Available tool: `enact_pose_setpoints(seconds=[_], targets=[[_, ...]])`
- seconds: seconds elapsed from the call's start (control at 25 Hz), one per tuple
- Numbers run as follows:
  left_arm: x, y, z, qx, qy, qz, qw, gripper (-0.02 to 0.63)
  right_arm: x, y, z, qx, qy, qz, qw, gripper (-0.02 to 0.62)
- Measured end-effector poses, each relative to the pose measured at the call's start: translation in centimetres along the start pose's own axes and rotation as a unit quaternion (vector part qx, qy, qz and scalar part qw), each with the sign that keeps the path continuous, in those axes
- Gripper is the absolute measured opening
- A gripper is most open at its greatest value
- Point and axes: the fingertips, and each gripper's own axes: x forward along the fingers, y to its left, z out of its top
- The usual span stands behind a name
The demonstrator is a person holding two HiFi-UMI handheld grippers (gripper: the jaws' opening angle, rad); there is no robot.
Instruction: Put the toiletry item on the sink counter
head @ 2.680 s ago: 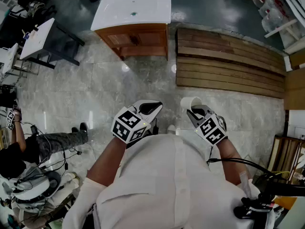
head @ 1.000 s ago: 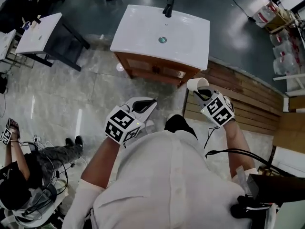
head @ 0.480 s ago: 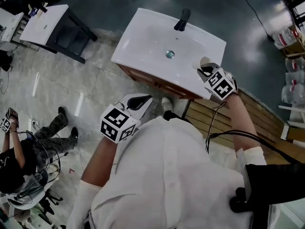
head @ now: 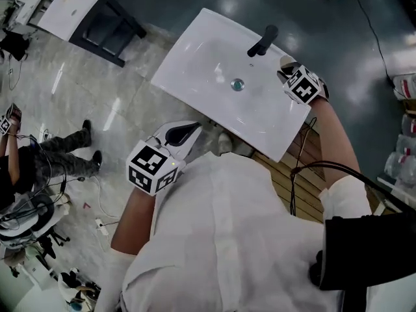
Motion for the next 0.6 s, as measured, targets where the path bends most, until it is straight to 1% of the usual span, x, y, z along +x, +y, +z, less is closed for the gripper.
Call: enact_pose_setpoints(seconds=[0.12,0.28,0.4,0.6], targets=[[0.5,1.1,0.2,-0.008,0.004,0.018,0.9998,0.006,2.1,-2.1,-0.2,-0.019,0.015,0.013,1.000,0.011],[0.9,2.1,0.4,-0.019,0.008,0.034,0.9992,0.006,3.9,-3.7,-0.3,-0.041,0.034,0.026,0.998,0.011],[1.3,2.4,0.6,-0.026,0.008,0.043,0.9987,0.006,4.7,-4.2,-0.5,-0.068,0.049,0.039,0.996,0.011],[1.8,2.7,0.8,-0.033,0.011,0.050,0.9981,0.006,5.7,-4.3,-0.6,-0.084,0.059,0.059,0.993,0.012]])
